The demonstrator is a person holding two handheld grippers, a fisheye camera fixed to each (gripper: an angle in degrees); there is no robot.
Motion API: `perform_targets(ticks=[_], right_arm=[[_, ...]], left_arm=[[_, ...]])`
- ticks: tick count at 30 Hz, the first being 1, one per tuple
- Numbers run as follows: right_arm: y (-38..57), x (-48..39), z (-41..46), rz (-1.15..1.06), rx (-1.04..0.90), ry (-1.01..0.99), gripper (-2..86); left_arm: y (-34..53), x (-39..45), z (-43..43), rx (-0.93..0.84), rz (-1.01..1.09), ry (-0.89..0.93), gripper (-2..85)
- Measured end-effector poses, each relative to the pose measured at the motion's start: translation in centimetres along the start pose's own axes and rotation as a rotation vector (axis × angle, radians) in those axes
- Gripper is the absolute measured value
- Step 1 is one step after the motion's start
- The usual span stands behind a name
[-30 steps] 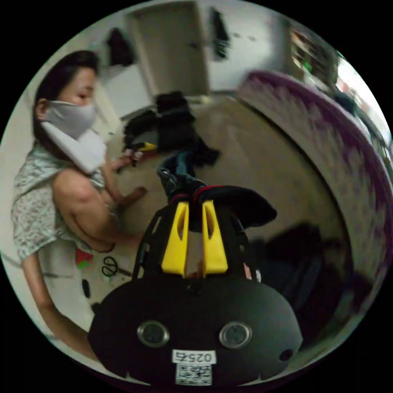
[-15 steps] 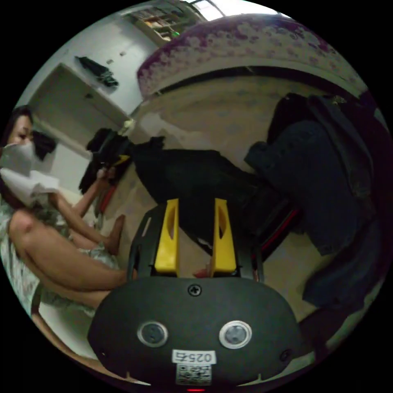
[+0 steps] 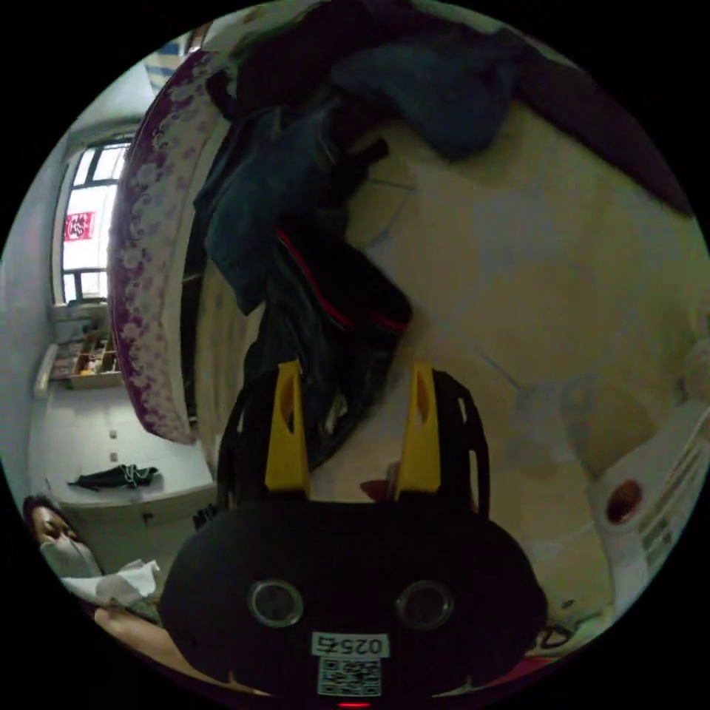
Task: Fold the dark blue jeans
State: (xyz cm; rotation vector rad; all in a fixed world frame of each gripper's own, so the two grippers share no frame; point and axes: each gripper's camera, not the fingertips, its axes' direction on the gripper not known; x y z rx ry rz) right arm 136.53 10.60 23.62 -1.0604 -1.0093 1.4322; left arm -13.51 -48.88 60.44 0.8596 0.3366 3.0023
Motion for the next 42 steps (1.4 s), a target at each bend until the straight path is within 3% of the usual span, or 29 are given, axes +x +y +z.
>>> perform_targets(ticks=[4,8,11,13,16,18,20,23,25,28,30,32,34,37,40,42], right_arm=[[-2.2,3.0,-0.2,0.012,0.118,-0.124,15.1],[-4.0,4.3,-0.4,0.038,0.156,-0.098,10.9],[-5.2,4.9,-1.7,0.023,0.109,-0.212,7.9],[-5.9,2.8,-3.0,-0.099,0.052,-0.286,7.3],[-5.4,-4.6,-5.5,-0.460,-0.027,-0.283,6.9],[-4.0,-9.5,-8.2,-0.714,-0.055,-0.382,6.7],[-3.6,-11.2,-10.5,-0.825,-0.065,-0.499,6.7],[-4.7,-9.7,-14.6,-0.818,-0.009,-0.585,6.9],[-6.7,-6.3,-16.4,-0.709,0.010,-0.606,7.2],[-9.7,1.1,-17.7,-0.509,0.066,-0.495,7.8],[-12.1,7.3,-16.2,-0.444,0.094,-0.215,9.2],[-14.2,12.5,-12.9,-0.390,0.038,0.009,10.3],[-15.3,17.6,-9.8,-0.313,0.015,0.118,10.4],[-13.5,21.4,-6.6,-0.304,0.108,-0.006,11.2],[-9.9,20.0,-1.1,-0.519,0.105,0.035,12.2],[-6.4,18.0,5.9,-0.757,-0.008,0.060,12.3]], left_arm=[[-1.2,1.0,2.2,-0.040,-0.008,-0.026,10.8],[-1.8,2.0,4.5,-0.071,-0.049,-0.117,2.9],[-1.8,2.8,3.6,-0.040,-0.066,-0.014,-0.7],[-2.0,5.2,1.7,-0.013,0.035,0.038,-1.1],[-2.1,12.2,-3.7,0.068,0.257,0.021,-1.3],[-1.6,17.2,-10.0,0.214,0.371,0.050,-1.3],[-0.5,19.6,-15.0,0.327,0.438,0.134,-1.1],[3.4,21.2,-21.0,0.400,0.520,0.279,-0.5],[6.0,20.7,-21.4,0.312,0.482,0.269,1.3],[10.5,17.6,-16.8,0.023,0.357,0.200,3.9],[14.5,12.7,-11.2,-0.205,0.171,0.112,3.2],[17.0,7.7,-8.7,-0.284,-0.026,0.108,2.5],[18.8,3.4,-8.3,-0.254,-0.187,0.123,2.9],[20.1,0.5,-11.4,-0.058,-0.293,0.169,5.7],[19.1,2.2,-14.8,0.152,-0.206,0.096,9.2],[17.5,2.7,-15.7,0.232,-0.205,0.037,9.2]])
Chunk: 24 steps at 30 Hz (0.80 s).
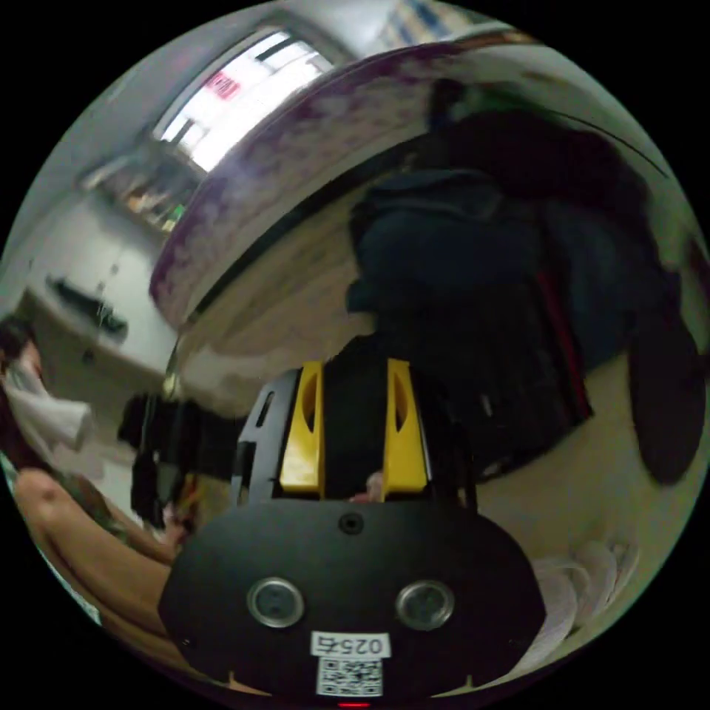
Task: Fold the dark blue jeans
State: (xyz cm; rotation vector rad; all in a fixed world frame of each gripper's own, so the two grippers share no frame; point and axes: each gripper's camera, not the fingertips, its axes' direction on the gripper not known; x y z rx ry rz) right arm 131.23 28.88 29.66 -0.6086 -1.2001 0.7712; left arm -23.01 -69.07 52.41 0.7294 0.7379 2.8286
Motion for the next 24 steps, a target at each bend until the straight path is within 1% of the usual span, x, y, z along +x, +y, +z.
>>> perform_targets(ticks=[1,3,4,6,7,9,10,12,13,15,16,18,19,21,22,24], right_arm=[[0.3,-1.1,2.0,-0.060,-0.028,-0.022,12.1],[1.7,-5.6,10.7,-0.280,-0.170,-0.156,11.9],[2.0,-6.7,13.0,-0.319,-0.220,-0.199,11.9],[4.0,-10.9,21.5,-0.458,-0.365,-0.363,12.0],[4.5,-11.8,23.3,-0.488,-0.393,-0.389,12.0],[6.7,-15.1,29.1,-0.617,-0.492,-0.465,12.1],[7.2,-15.7,30.1,-0.651,-0.506,-0.475,12.2],[9.2,-17.5,33.7,-0.755,-0.528,-0.494,13.2],[9.6,-17.8,34.7,-0.776,-0.533,-0.493,13.5],[10.0,-18.7,39.2,-0.816,-0.580,-0.524,13.9],[9.8,-18.9,40.6,-0.807,-0.603,-0.538,14.1],[8.7,-19.9,46.7,-0.748,-0.696,-0.582,14.5],[8.5,-20.2,48.3,-0.738,-0.726,-0.583,14.5],[8.4,-21.3,55.4,-0.727,-0.842,-0.521,14.0],[8.7,-21.4,57.3,-0.728,-0.882,-0.486,13.8],[10.8,-21.6,63.9,-0.729,-1.051,-0.428,11.4]], left_arm=[[-0.5,0.0,0.2,0.001,-0.007,0.010,9.1],[-2.1,0.6,1.2,-0.010,-0.034,0.057,8.4],[-2.5,1.2,1.6,-0.013,-0.020,0.077,8.6],[-4.1,3.7,2.6,0.021,0.055,0.126,10.6],[-4.6,4.4,2.9,0.025,0.073,0.106,10.9],[-6.4,6.0,3.6,0.043,0.062,-0.078,11.6],[-6.8,6.3,3.8,0.046,0.075,-0.107,11.8],[-7.3,7.4,3.6,0.053,0.113,-0.245,10.9],[-7.3,7.6,3.5,0.052,0.123,-0.255,10.7],[-7.2,7.5,2.8,0.052,0.122,-0.240,9.1],[-7.2,7.4,2.5,0.053,0.119,-0.221,8.5],[-7.3,6.5,1.5,0.058,0.076,-0.140,6.4],[-7.3,6.4,1.2,0.058,0.070,-0.127,6.1],[-7.0,6.4,0.3,0.054,0.100,-0.151,3.9],[-6.9,6.5,0.1,0.053,0.118,-0.170,3.5],[-6.5,6.6,-1.4,0.045,0.136,-0.178,3.0]])
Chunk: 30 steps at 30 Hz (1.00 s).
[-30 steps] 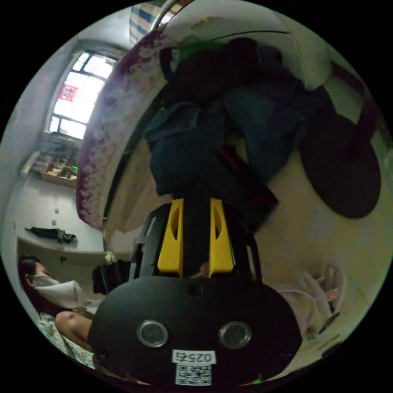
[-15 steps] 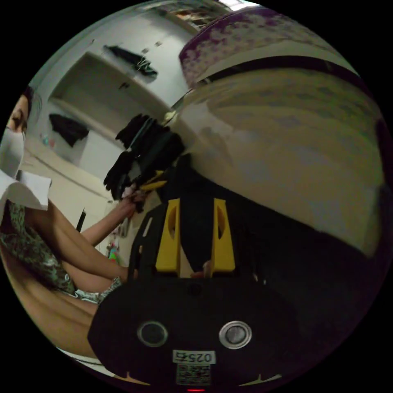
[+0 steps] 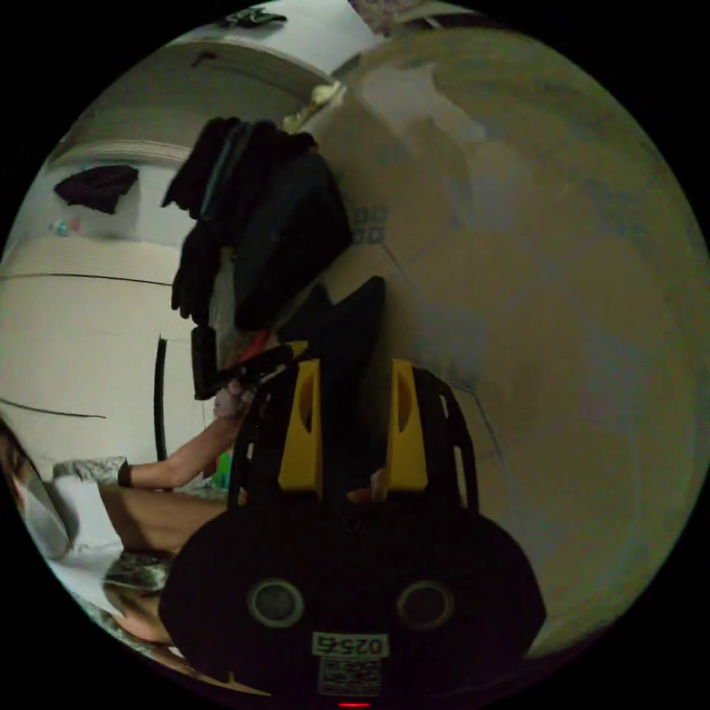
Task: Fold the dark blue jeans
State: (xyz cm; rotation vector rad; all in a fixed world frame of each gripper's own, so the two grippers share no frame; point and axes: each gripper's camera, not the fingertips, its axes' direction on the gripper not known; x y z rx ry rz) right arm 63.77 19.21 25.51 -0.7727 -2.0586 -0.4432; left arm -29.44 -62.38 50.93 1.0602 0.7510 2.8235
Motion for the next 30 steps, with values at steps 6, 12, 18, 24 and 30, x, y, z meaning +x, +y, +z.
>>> perform_targets(ticks=[6,12,18,24,30], right_arm=[[-0.2,2.4,5.3,-0.037,0.007,-0.155,0.0],[5.8,0.5,3.2,-0.249,0.020,-0.522,-0.7],[11.0,1.0,0.8,-0.296,-0.007,-0.778,-0.8],[13.0,1.3,2.4,-0.292,-0.148,-0.982,-0.7],[13.5,-0.7,4.8,-0.288,-0.273,-1.034,-0.6]], left_arm=[[0.9,-1.1,-5.0,-0.008,0.025,0.079,9.5],[2.6,-5.4,-11.2,0.038,0.099,0.529,14.2],[2.6,-8.6,-15.9,0.043,0.184,0.797,16.2],[2.1,-10.1,-17.0,0.072,0.203,1.036,17.2],[1.3,-12.5,-18.0,0.262,0.260,1.160,11.0]])
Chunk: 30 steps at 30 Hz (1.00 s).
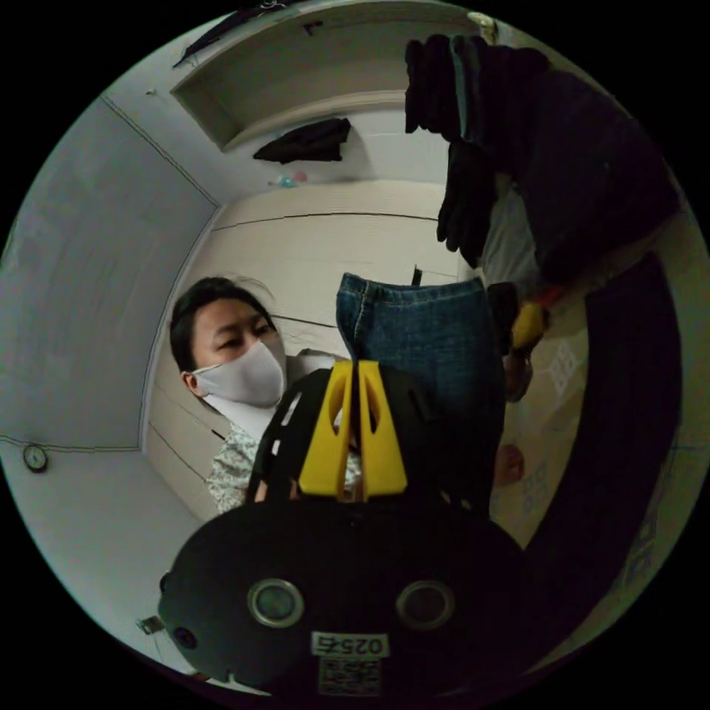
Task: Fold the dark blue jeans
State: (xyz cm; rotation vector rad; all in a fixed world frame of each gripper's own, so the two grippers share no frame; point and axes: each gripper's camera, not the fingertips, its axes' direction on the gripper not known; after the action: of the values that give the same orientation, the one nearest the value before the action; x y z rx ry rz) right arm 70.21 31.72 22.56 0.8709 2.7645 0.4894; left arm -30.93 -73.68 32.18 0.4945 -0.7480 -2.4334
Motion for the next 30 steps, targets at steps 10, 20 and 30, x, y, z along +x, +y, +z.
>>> perform_targets(ticks=[10,20,30], right_arm=[[-2.1,-0.8,-1.8,0.104,0.141,0.863,6.5],[4.8,-10.4,5.6,0.093,0.080,0.967,7.4],[21.7,-22.6,9.9,0.185,0.580,0.595,5.7]], left_arm=[[-3.2,-4.4,-5.8,-0.030,-0.159,-0.664,0.4],[-1.9,-16.9,-7.2,-0.066,-0.340,-0.980,11.5],[-2.1,-32.0,-5.0,-0.084,-0.456,-1.039,1.2]])
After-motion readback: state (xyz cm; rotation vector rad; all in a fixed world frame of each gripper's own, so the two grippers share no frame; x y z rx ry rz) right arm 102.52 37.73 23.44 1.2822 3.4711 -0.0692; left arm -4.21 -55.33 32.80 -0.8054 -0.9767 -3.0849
